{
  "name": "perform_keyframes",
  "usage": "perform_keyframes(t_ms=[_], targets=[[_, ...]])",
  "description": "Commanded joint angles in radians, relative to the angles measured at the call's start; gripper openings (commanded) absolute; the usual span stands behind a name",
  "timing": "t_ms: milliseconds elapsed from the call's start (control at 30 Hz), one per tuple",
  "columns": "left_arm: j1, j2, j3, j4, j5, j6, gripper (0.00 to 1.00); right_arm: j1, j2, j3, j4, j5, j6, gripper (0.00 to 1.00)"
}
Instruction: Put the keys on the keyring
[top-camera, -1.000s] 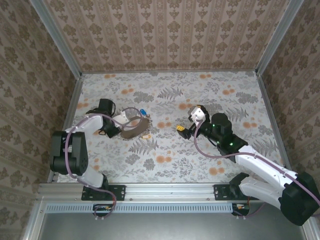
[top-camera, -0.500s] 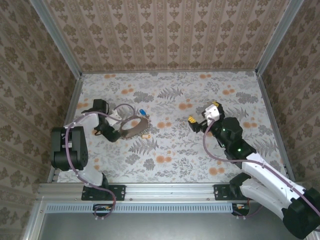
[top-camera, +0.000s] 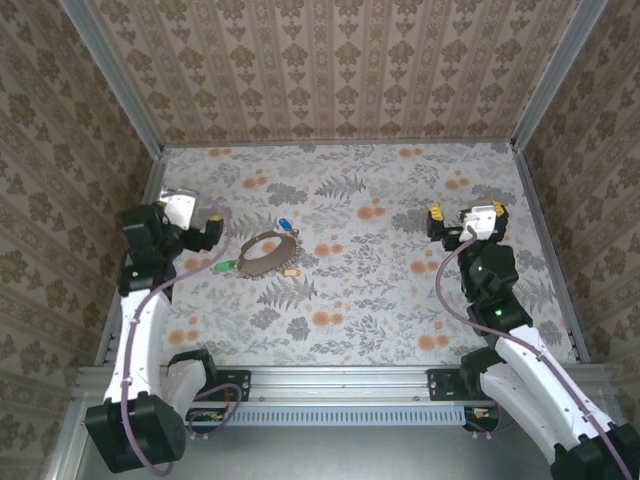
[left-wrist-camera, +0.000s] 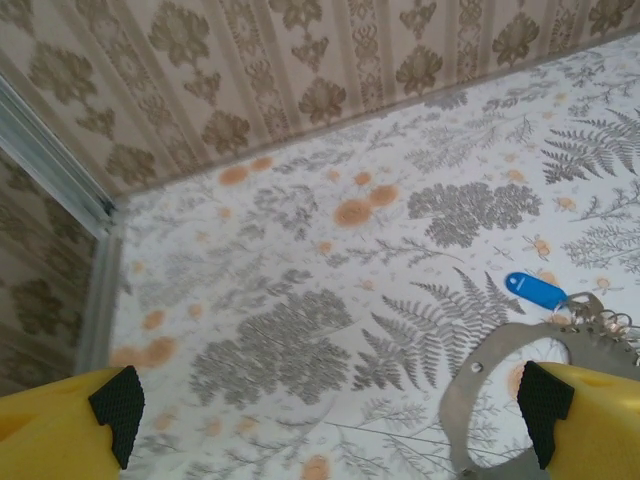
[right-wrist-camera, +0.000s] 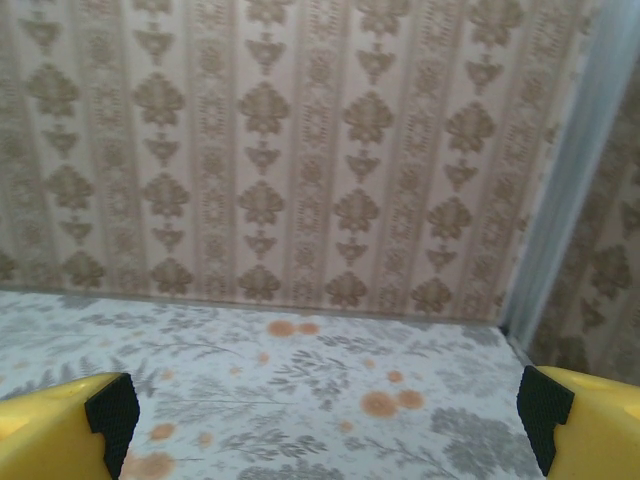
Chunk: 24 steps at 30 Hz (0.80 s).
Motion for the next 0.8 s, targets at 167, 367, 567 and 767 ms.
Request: perform_keyframes(t_ms=[167, 367, 567, 767], targets=[[-0.002, 0.145, -0.277, 0.438, -0.056, -0.162, 1.00, -0.205, 0.095, -0.163, 0.184, -0.156, 0.176, 0.99], [-0.005, 0.321, -0.313, 0.647, -0.060, -0.188, 1.00, -0.229, 0.370, -0.220, 0.410, -0.202, 0.171, 1.00], [-0.063, 0.425, -0.248, 0.683, -0.099, -0.214, 1.00, -0.235, 0.676, -0.172, 0.599, -0.216, 0.169, 1.00], [-0.203, 0.521, -0.165, 0.658, -0.380, -0.165, 1.00, -0.228, 0.878, -0.129, 0.703, -0.199, 0.166, 1.00]])
